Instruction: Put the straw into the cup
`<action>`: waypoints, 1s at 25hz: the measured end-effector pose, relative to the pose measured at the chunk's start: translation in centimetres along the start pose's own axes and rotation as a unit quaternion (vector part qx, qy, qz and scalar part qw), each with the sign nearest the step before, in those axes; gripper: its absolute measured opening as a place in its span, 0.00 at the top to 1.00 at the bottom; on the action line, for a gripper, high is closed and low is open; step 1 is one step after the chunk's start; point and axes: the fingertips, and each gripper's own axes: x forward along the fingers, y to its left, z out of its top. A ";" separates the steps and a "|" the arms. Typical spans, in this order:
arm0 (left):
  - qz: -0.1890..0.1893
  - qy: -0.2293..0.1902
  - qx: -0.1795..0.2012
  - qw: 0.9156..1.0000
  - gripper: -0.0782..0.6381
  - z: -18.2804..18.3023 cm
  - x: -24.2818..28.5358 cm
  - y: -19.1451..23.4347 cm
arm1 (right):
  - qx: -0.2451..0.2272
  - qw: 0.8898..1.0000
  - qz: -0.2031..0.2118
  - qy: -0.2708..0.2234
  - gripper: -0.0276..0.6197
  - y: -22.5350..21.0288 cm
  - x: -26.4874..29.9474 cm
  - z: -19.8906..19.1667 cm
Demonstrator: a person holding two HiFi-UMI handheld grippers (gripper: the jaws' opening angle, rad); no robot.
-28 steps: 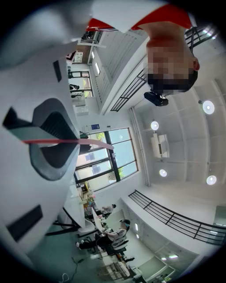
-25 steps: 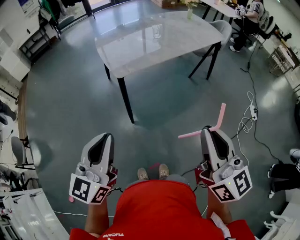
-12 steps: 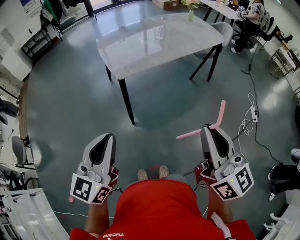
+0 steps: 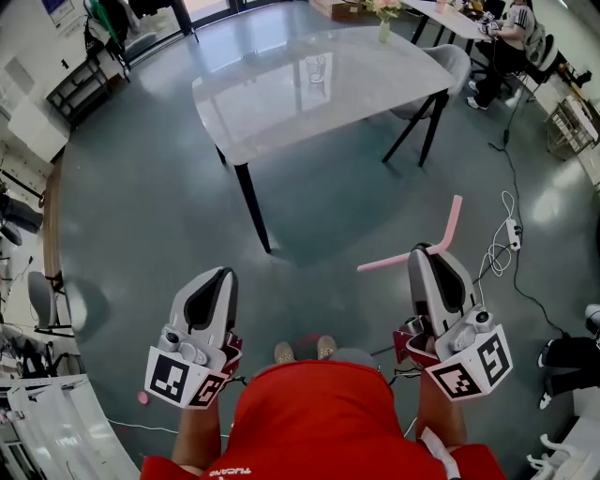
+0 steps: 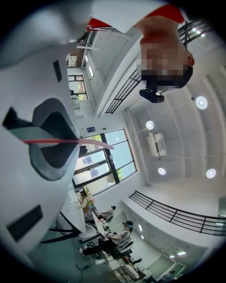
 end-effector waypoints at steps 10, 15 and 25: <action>-0.006 -0.004 0.017 1.000 0.88 0.2 4.3 -2.3 | -0.004 1.000 0.011 -0.012 0.93 -4.0 0.0 1.5; -0.006 0.001 0.018 1.000 0.88 -0.1 5.6 -3.5 | 0.001 1.000 0.014 -0.011 0.93 -5.5 -0.4 1.6; -0.008 0.008 0.016 1.000 0.88 -0.5 8.1 -4.6 | 0.013 1.000 0.014 -0.001 0.93 -8.1 -0.2 1.6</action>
